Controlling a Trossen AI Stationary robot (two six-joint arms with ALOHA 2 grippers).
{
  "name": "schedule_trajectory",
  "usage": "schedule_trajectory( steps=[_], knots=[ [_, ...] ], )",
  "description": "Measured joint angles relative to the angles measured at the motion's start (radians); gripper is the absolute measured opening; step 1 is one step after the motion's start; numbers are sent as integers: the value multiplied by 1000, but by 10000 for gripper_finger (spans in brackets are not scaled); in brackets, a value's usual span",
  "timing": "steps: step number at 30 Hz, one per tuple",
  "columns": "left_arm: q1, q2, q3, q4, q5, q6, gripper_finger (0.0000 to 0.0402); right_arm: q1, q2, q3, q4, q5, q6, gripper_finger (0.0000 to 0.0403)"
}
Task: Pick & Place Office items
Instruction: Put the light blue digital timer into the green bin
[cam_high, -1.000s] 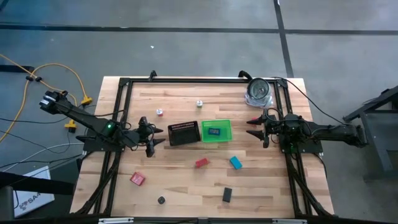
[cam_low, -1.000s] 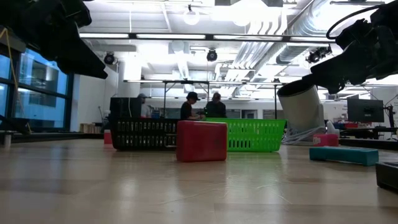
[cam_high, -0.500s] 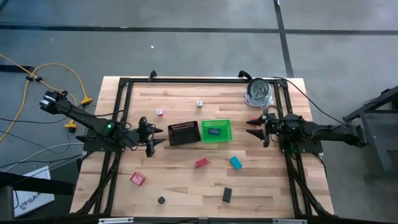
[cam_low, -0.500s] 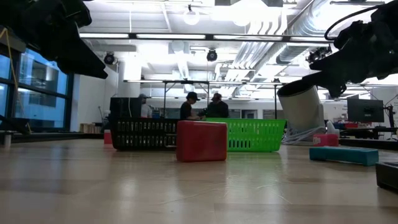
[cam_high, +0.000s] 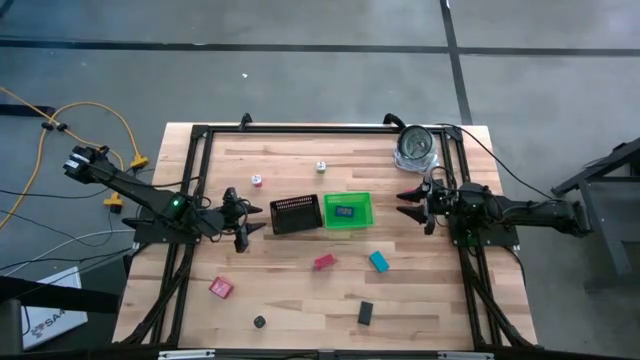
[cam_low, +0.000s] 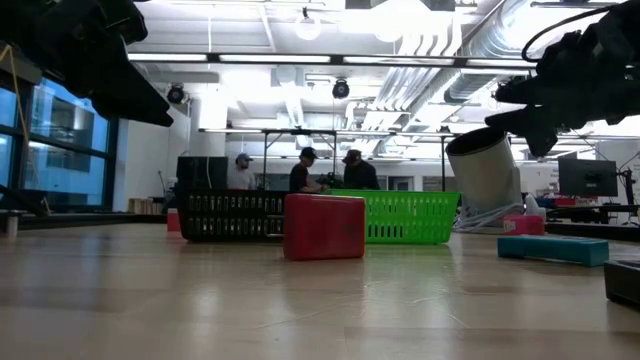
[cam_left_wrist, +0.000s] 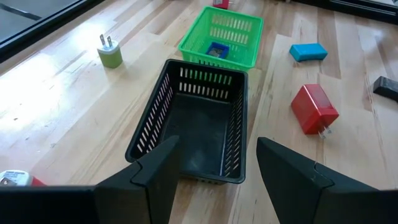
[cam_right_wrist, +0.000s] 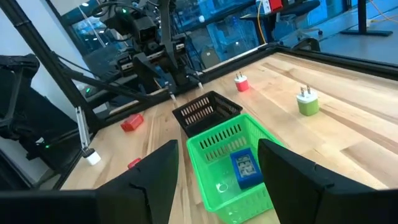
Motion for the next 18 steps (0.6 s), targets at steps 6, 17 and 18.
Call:
schedule_trajectory(
  steps=[6, 17, 18],
  knots=[
    [0, 0, 0, 0, 0, 0, 204, 0, 0, 1, 112, -97, -48, 207],
    [0, 0, 0, 0, 0, 0, 204, 0, 6, 56, 143, -155, -122, 207],
    [0, 0, 0, 0, 0, 0, 204, 0, 14, 61, 146, -155, -130, 207]
  ],
)
